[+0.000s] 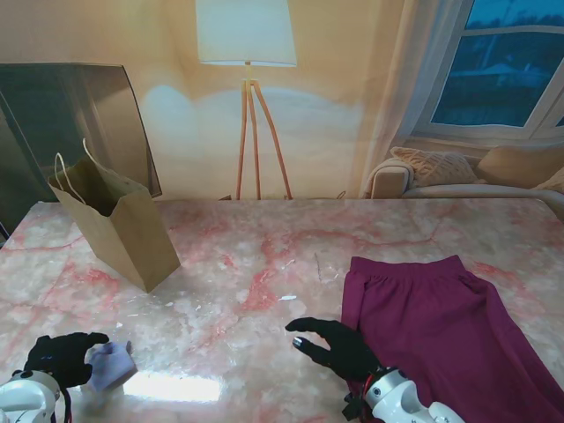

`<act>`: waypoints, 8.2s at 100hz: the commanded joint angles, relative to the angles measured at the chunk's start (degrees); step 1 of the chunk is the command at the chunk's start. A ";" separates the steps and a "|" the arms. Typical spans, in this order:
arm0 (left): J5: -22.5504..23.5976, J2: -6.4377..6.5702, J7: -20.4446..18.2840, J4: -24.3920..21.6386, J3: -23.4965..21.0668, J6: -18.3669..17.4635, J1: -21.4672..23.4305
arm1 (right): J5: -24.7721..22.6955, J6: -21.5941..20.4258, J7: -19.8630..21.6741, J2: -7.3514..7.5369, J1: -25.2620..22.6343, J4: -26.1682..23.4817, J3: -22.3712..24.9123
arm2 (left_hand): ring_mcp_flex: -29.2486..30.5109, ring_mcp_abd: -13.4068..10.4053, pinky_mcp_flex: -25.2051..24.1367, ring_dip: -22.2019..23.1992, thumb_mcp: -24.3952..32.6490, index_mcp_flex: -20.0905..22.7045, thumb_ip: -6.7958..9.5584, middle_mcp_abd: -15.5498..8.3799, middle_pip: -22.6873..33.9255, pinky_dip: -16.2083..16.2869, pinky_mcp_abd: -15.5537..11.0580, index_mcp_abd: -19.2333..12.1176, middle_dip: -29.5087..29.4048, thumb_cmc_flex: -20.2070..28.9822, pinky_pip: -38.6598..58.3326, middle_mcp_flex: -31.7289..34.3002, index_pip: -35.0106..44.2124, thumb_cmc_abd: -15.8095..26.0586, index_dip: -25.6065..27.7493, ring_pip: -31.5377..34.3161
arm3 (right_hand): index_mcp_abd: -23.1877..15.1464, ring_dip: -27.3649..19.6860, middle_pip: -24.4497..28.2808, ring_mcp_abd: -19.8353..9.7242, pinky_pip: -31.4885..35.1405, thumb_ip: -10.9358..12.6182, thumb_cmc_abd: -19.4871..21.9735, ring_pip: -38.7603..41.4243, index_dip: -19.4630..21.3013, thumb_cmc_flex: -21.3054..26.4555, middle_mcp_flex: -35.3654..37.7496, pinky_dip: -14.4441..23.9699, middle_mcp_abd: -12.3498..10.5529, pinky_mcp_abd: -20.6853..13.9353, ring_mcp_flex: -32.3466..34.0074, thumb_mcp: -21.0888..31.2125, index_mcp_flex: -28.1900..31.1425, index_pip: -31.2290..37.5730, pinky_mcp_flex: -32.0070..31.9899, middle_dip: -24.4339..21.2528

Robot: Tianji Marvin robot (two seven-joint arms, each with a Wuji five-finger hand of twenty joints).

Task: Fold the socks and the shorts into the kraft paper bag

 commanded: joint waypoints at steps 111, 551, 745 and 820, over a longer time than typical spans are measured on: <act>-2.68 -0.82 14.76 2.59 3.02 -2.15 -3.34 | 0.37 0.11 1.50 0.28 -0.85 -1.14 0.36 | 25.35 -1.32 14.33 6.35 -1.01 16.25 -6.45 -5.56 5.99 1.25 5.14 -10.00 28.40 2.15 22.63 37.55 40.71 -10.43 19.24 17.28 | -1.33 1.50 0.93 0.37 1.44 -2.60 0.72 1.37 0.67 0.71 1.50 2.11 -0.96 -0.11 2.62 -0.53 1.10 0.48 0.26 0.15; -34.43 -4.93 24.01 6.75 9.44 3.97 -9.75 | 0.19 0.26 1.90 0.39 -0.85 -0.92 0.27 | 31.84 0.53 16.87 5.91 -3.78 30.00 -6.75 -2.15 12.48 5.23 7.64 -2.46 13.98 0.85 31.38 44.20 39.41 -13.60 -1.35 25.11 | -1.63 1.77 1.11 0.35 1.83 -2.64 1.12 1.33 0.79 1.09 1.81 2.99 -1.03 0.90 2.54 -0.99 1.57 0.67 -0.12 0.66; -17.53 -3.55 27.07 6.27 29.74 14.50 -14.55 | 0.55 -0.26 2.58 0.51 -1.23 -1.01 0.69 | 35.88 0.01 20.55 10.35 -3.86 31.35 -4.21 -1.38 24.47 4.19 8.59 6.23 9.73 -17.46 34.26 43.80 33.10 -19.68 8.14 31.83 | -2.48 1.81 1.23 0.42 1.79 -2.65 1.30 1.36 1.04 1.30 2.28 3.10 -0.98 0.75 2.67 -1.14 2.82 1.47 -0.05 0.78; -13.06 -2.21 18.27 4.92 25.09 22.83 -15.05 | 0.29 -0.50 1.81 0.38 -1.47 -0.93 1.02 | 15.37 3.71 6.56 14.33 -10.07 10.48 -1.36 1.75 18.13 5.15 7.69 12.67 14.11 -13.66 21.53 16.57 -1.04 -7.84 -5.14 20.12 | -2.60 1.70 1.07 0.29 1.77 -2.67 1.15 1.23 1.03 1.26 2.03 3.14 -1.01 0.91 2.33 -1.12 2.81 1.51 -0.09 0.72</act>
